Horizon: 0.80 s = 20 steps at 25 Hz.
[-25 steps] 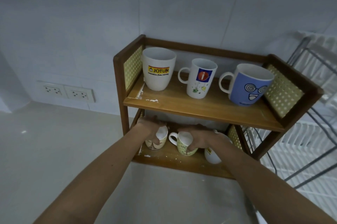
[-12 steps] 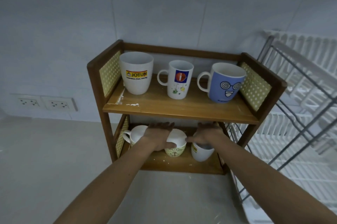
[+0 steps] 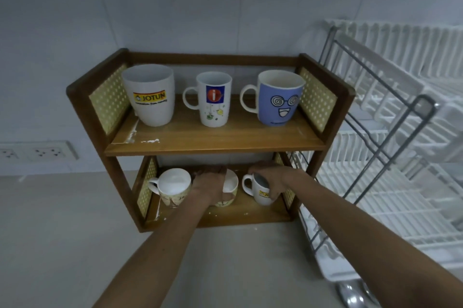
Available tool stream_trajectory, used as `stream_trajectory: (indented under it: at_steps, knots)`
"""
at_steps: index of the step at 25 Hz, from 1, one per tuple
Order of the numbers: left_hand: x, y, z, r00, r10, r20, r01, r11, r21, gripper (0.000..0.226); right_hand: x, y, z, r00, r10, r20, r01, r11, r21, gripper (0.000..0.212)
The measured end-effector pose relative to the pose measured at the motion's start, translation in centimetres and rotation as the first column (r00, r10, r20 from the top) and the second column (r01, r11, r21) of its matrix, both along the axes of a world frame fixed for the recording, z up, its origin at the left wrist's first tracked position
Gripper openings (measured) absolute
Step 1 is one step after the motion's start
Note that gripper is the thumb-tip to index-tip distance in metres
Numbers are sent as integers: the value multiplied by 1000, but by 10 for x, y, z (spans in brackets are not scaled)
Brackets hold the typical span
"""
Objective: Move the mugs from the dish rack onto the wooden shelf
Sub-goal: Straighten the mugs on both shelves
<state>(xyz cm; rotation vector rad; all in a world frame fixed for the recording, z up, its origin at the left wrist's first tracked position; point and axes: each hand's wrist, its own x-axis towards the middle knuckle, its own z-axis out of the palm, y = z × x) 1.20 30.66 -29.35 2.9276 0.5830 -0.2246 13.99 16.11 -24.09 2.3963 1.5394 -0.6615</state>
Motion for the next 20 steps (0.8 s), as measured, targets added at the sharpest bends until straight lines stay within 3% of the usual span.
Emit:
stream_trajectory:
  at_steps: [9, 12, 16, 20]
  knots:
    - [-6, -3, -9, 1000, -16, -9, 16, 999, 51, 92, 1, -3, -9, 999, -28, 34, 26, 999, 37, 92]
    - [-15, -6, -20, 1000, -14, -8, 15, 997, 77, 91, -7, -6, -26, 988, -60, 145, 51, 997, 64, 93]
    - [-33, -21, -35, 995, 5, 102, -22, 986, 168, 86, -36, -16, -50, 936, -199, 291, 111, 950, 292, 85]
    - [-56, -54, -47, 973, 43, 227, -64, 994, 89, 78, -84, -61, -75, 952, -258, 167, 107, 789, 606, 81]
